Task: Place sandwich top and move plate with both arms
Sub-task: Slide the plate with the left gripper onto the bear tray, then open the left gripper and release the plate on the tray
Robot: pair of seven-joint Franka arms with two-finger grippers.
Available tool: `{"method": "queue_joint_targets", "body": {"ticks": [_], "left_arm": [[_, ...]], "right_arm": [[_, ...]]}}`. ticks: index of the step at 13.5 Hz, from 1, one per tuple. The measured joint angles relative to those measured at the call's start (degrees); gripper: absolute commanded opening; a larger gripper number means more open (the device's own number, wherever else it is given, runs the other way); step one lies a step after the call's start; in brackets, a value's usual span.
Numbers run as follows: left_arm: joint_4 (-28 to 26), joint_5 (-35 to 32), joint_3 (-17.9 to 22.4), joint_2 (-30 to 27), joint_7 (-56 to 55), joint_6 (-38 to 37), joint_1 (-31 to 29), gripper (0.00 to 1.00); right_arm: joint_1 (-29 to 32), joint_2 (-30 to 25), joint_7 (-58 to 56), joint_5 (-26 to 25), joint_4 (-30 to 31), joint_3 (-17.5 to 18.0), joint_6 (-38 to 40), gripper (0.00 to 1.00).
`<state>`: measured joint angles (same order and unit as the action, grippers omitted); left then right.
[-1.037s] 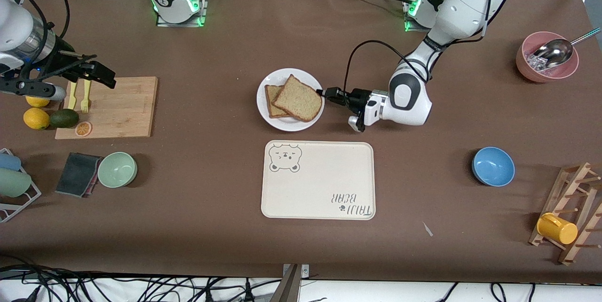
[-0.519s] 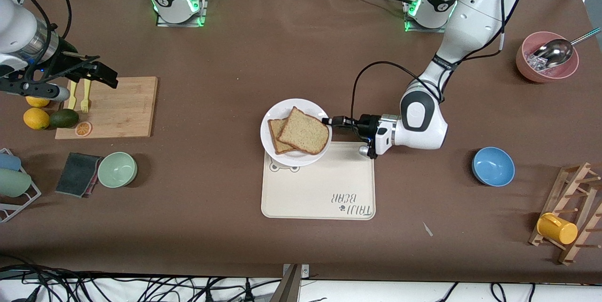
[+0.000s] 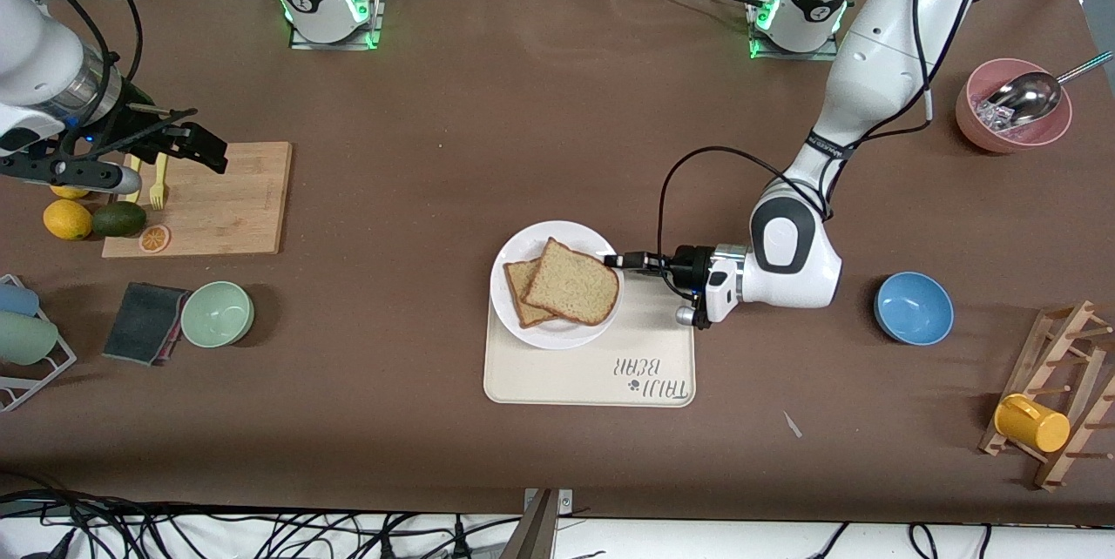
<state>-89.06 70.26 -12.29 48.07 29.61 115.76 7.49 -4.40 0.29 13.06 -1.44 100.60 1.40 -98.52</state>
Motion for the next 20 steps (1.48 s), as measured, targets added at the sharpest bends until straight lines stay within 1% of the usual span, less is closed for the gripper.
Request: {"method": "queue_joint_targets", "body": {"ticks": [4, 8, 12, 17, 20], "left_arm": [[3.13, 0.00, 1.03, 2.55, 0.00, 0.21, 0.14, 0.00], [5.04, -0.83, 2.01, 5.26, 0.06, 1.23, 0.40, 0.00], [6.61, -1.66, 2.30, 7.18, 0.12, 1.63, 0.95, 0.00], [8.76, -1.67, 3.92, 9.08, 1.23, 1.70, 1.00, 0.00], [9.55, -1.67, 3.96, 9.46, 1.23, 1.69, 1.10, 0.00]], "right_arm": [[0.09, 0.12, 0.00, 0.00, 0.00, -0.32, -0.10, 1.00], [0.32, -0.48, -2.83, 0.00, 0.00, -3.03, 0.54, 1.00], [0.37, -0.66, -3.11, 0.00, 0.00, -4.44, 1.13, 1.00], [0.33, -1.71, -3.12, 0.00, -0.13, -4.60, 1.87, 1.00], [0.31, -1.82, -3.20, 0.02, -0.13, -4.57, 1.80, 1.00]]}}
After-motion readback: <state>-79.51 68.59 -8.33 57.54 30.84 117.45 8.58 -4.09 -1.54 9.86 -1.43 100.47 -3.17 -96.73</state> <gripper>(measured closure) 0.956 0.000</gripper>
